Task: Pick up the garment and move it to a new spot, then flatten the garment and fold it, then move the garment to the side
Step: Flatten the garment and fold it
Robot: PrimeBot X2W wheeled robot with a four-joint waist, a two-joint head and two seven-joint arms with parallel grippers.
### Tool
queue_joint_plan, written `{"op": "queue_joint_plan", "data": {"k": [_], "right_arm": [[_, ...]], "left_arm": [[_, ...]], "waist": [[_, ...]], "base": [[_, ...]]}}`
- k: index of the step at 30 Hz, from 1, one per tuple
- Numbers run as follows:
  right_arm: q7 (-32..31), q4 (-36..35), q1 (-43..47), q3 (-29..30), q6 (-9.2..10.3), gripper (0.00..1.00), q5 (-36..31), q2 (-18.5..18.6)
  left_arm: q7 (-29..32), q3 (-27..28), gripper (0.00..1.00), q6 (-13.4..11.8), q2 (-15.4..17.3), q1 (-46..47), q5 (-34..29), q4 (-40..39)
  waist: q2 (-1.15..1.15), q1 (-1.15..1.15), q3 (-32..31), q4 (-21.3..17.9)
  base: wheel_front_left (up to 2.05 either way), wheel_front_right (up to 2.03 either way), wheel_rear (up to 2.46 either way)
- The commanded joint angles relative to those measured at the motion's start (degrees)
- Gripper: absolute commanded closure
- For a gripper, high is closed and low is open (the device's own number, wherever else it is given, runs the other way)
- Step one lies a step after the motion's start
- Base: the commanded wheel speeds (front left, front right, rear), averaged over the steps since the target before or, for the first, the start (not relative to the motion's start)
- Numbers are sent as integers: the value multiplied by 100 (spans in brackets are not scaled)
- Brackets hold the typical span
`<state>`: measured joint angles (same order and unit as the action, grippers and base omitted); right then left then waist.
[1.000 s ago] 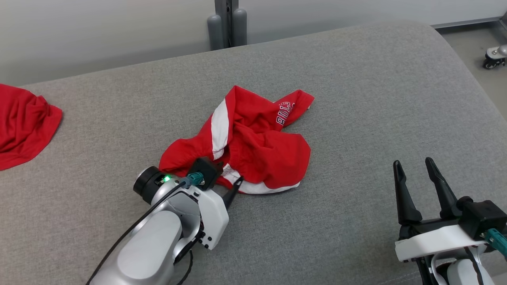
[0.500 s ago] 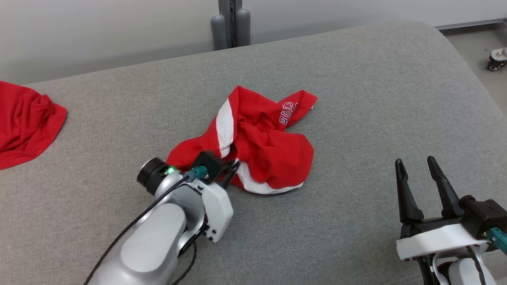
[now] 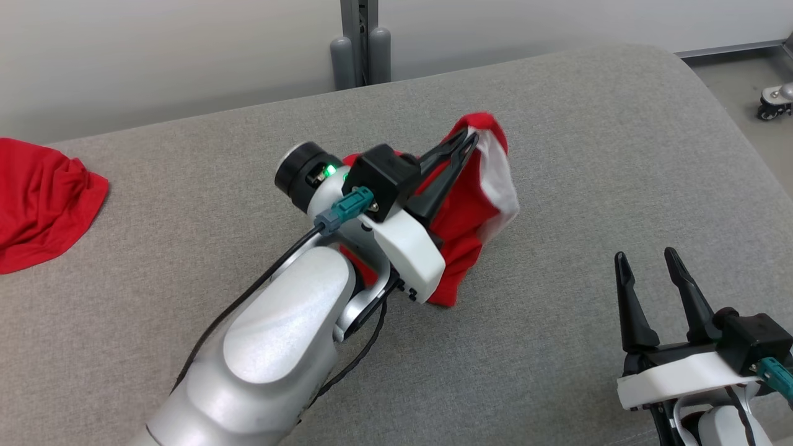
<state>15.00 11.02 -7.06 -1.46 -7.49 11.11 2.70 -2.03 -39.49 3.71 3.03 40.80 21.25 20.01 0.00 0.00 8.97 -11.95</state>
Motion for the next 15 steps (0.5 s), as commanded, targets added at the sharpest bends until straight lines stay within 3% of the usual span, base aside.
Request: {"op": "queue_joint_plan", "data": {"k": [1,9,15], "right_arm": [[28,7,14,-6,-1,0,44,36],[28,-7,40,13,-1,0,41,37],[28,-20,102,88,-1,0,31,36]], "left_arm": [[7,23,100,-108,13,151,76,-133],[52,246,100,-780,12,65,470,-484],[-10,530,100,-1075,337,-776,753,-246]], "waist": [[0,0,-23,-24],[0,0,-45,-34],[0,0,-45,192]], "base": [[0,0,0],[0,0,0],[0,0,0]]}}
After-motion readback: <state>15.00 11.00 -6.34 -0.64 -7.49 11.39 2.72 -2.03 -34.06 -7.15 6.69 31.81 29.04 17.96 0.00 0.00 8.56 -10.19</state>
